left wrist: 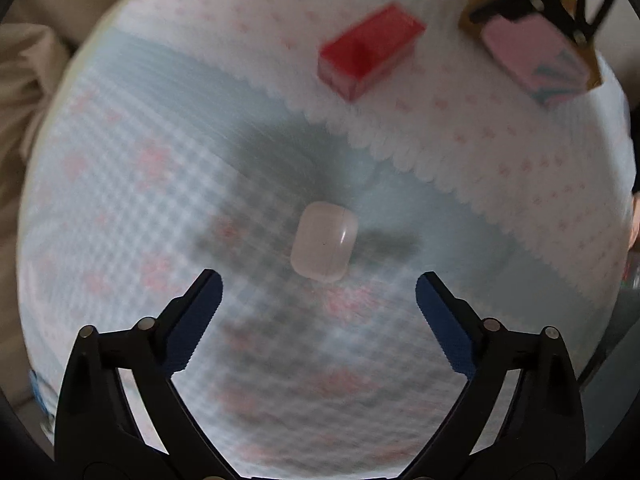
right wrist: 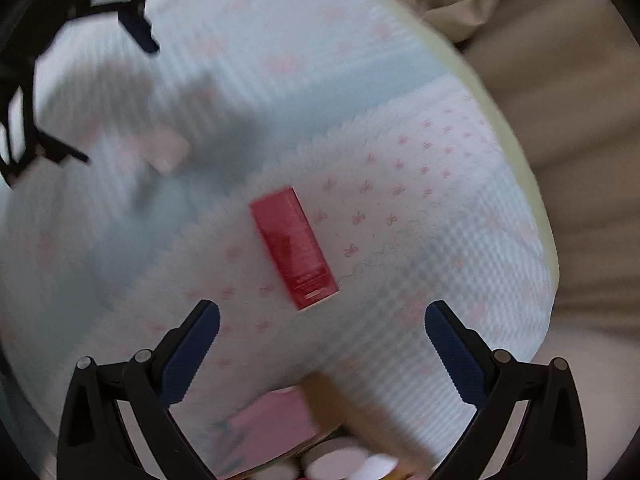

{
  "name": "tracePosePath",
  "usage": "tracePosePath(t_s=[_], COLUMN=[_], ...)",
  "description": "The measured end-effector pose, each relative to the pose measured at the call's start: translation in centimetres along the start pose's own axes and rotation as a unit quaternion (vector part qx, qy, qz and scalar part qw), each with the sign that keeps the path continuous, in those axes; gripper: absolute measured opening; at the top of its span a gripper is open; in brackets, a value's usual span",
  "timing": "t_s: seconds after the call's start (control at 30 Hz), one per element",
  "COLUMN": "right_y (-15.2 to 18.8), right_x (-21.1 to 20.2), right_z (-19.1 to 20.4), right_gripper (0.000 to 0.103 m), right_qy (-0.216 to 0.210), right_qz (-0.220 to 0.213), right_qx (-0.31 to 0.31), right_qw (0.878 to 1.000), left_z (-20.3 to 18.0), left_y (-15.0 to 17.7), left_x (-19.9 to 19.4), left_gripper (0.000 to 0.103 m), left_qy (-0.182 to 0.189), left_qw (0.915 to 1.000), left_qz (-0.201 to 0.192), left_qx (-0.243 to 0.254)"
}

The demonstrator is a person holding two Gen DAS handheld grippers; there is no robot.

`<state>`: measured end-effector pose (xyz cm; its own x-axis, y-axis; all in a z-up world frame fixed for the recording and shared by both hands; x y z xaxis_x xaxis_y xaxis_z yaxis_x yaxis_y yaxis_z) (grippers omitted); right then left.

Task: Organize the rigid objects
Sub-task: 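Grasp the small white case with the left tool while the right grasps the red box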

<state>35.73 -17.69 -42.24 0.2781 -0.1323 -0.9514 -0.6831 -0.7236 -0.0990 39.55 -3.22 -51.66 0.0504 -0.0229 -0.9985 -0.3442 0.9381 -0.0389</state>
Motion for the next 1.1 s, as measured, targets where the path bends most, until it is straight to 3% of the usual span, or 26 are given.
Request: tracePosePath(t_s=[0.2,0.37,0.5,0.57,0.63,0.7,0.77,1.1], right_y=[-1.0,-1.6,-1.8,-1.9,-1.9,-2.2,-2.3,-2.3], right_x=[6.4,9.4,10.9,11.4,11.5,11.5,11.5,10.4], right_z=[0.9,2.1,2.8,3.1,3.5,4.0,4.5,5.4], right_gripper=[0.094,0.090,0.088,0.072,0.067,0.056,0.045,0.042], right_qy=[-0.018,-0.031,-0.032,-0.035,-0.035,-0.039,-0.047,-0.028], right_qz=[0.047,0.067,0.080,0.090,0.095,0.091,0.094,0.095], right_qx=[-0.050,-0.065,-0.075,-0.073,-0.071,-0.071,-0.071,-0.054], right_qw=[0.998,0.995,0.993,0.993,0.992,0.992,0.992,0.994], left_z=[1.4,1.2,0.9,0.7,0.4,-0.1,-0.3,-1.2], left_y=[-0.3,-1.2,-1.5,-1.6,-1.6,-1.7,-1.8,0.0], left_x=[5.1,6.5,7.3,7.4,7.5,7.3,7.2,6.2], left_gripper=[0.082,0.081,0.073,0.068,0.060,0.043,0.043,0.043], left_qy=[0.026,0.038,0.037,0.032,0.021,0.024,0.018,0.013], left_qw=[0.9988,0.9980,0.9974,0.9975,0.9973,0.9974,0.9974,0.9982], left_qz=[0.041,0.047,0.058,0.059,0.063,0.062,0.061,0.053], left_qx=[0.005,0.018,0.021,0.024,0.030,0.028,0.033,0.025])
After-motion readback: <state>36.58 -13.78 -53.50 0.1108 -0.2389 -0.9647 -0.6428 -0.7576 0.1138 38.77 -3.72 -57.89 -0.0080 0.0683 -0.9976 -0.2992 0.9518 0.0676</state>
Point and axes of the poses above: each gripper's, at about its wrist camera, not at the fingertips, and x roughly the way its jaws point, z to its left, y to its underside, the point moved 10 cm from there along x, roughly the way its jaws point, and after that the axes turned 9 degrees about x, right-handed, at the moved point
